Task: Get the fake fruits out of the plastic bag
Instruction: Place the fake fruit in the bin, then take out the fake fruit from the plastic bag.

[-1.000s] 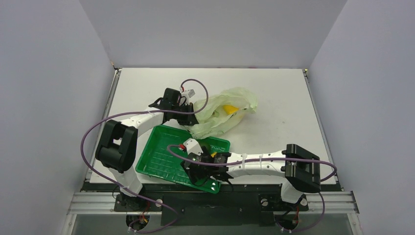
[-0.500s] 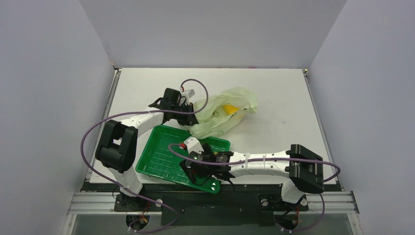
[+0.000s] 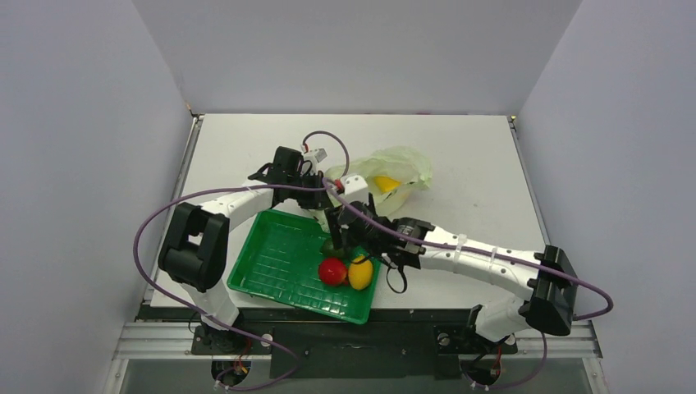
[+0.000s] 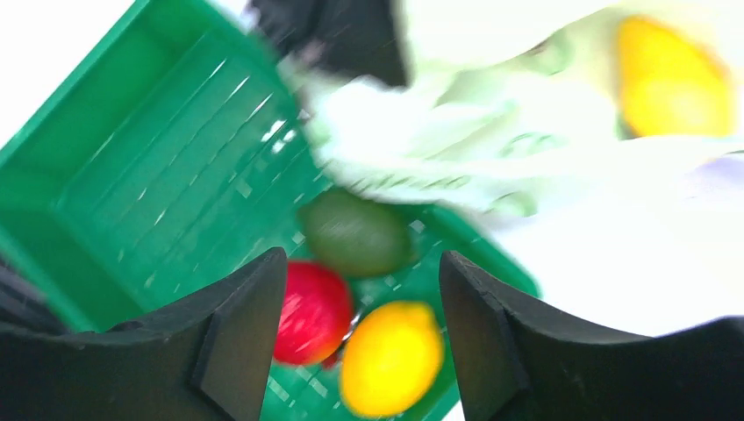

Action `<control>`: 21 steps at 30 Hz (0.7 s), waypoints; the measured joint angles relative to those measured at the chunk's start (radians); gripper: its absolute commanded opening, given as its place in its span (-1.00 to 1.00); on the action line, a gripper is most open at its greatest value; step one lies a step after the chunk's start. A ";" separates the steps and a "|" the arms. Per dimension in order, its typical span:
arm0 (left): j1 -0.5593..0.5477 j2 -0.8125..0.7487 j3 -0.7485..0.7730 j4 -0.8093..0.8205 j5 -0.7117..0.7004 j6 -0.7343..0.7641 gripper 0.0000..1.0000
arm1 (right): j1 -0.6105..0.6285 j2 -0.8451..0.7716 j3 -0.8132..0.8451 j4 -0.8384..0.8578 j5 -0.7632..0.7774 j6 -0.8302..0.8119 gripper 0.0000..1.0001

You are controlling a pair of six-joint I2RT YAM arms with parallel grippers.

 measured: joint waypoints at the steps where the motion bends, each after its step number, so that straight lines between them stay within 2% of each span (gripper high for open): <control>1: -0.001 -0.002 0.000 0.001 0.000 0.000 -1.00 | -0.042 -0.011 0.005 0.000 0.009 -0.006 0.12; 10: -0.032 -0.022 0.000 0.008 -0.003 0.002 -1.00 | -0.353 0.035 0.087 0.027 0.011 -0.081 -0.16; 14: -0.050 -0.070 -0.001 0.009 -0.024 0.022 -1.00 | -0.423 0.149 0.146 0.064 0.005 -0.147 -0.25; 21: -0.058 -0.166 -0.002 0.018 -0.077 0.058 -1.00 | -0.503 0.316 0.194 0.074 0.006 -0.232 -0.25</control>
